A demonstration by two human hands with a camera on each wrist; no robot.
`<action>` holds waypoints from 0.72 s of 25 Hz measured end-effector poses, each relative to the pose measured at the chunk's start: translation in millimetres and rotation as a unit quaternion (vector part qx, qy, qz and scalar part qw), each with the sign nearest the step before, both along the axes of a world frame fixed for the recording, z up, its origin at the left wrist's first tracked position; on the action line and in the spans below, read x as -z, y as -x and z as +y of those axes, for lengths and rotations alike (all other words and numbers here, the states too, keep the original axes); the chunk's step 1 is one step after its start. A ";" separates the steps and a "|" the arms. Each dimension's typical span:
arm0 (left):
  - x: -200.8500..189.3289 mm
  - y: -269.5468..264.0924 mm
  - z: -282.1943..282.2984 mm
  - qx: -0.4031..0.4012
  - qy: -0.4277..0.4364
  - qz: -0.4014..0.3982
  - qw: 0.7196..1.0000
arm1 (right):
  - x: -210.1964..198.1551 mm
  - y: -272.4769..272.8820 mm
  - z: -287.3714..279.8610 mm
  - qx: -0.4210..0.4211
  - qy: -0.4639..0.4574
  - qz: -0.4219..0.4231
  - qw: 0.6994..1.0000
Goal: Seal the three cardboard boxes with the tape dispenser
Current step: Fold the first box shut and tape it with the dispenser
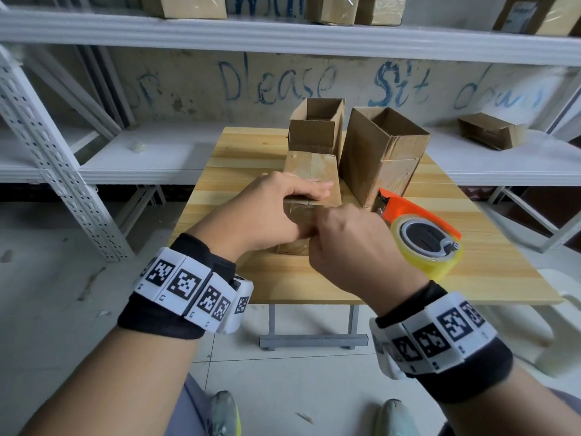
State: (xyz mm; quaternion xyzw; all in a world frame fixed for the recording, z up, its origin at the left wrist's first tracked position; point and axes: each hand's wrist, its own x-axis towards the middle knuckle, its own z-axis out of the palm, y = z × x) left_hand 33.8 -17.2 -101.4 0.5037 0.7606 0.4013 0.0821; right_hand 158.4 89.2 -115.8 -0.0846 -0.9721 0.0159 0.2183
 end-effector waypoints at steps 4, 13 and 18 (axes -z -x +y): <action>-2.2 2.1 -2.1 0.026 0.023 -0.028 0.999 | 6.5 9.0 -4.8 -0.009 0.056 -0.007 0.998; -4.1 18.8 -22.3 0.101 -0.049 -0.154 0.982 | 7.7 -12.8 21.3 -0.085 0.127 0.020 0.988; 8.8 29.1 -23.7 0.100 -0.082 -0.126 0.984 | -0.4 -18.1 26.8 -0.027 0.154 0.151 0.976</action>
